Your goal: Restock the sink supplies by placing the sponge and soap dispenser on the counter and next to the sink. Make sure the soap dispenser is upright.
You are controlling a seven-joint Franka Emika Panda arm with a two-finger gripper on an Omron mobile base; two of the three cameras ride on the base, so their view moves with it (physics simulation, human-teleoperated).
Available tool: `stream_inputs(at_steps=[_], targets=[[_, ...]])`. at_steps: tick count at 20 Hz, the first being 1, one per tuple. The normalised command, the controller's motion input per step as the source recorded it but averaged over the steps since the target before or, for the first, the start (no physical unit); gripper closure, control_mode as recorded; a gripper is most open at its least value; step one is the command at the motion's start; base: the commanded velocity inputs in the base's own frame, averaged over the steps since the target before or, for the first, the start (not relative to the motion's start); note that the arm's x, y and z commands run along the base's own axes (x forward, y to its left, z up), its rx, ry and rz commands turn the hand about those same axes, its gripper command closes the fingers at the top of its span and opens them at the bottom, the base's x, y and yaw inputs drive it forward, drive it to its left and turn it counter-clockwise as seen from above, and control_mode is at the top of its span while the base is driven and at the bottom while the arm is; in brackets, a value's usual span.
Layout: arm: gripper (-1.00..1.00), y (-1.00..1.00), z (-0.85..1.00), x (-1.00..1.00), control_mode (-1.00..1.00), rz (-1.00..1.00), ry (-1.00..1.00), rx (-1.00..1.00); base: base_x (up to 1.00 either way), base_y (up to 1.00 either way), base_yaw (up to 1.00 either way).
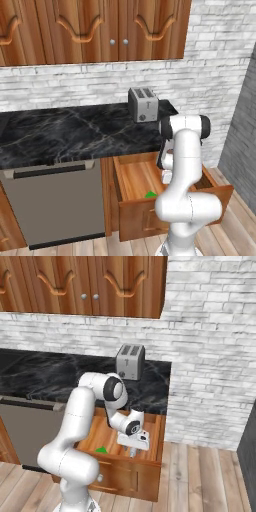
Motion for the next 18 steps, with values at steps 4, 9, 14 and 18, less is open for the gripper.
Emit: stream_inputs(at_steps=[4,9,14,18], targets=[[1.00,0.00,0.00,-0.14,-1.00,0.00,0.00,0.00,0.00,0.00,0.00],[1.00,-0.01,0.45,-0.44,-1.00,0.00,-0.03,0.00,0.00,0.00,0.00],[1.00,-0.03,1.00,-0.18,-1.00,0.00,0.00,0.00,0.00,0.00,0.00],[1.00,-0.02,1.00,-0.29,-1.00,0.00,0.00,0.00,0.00,0.00,0.00]])
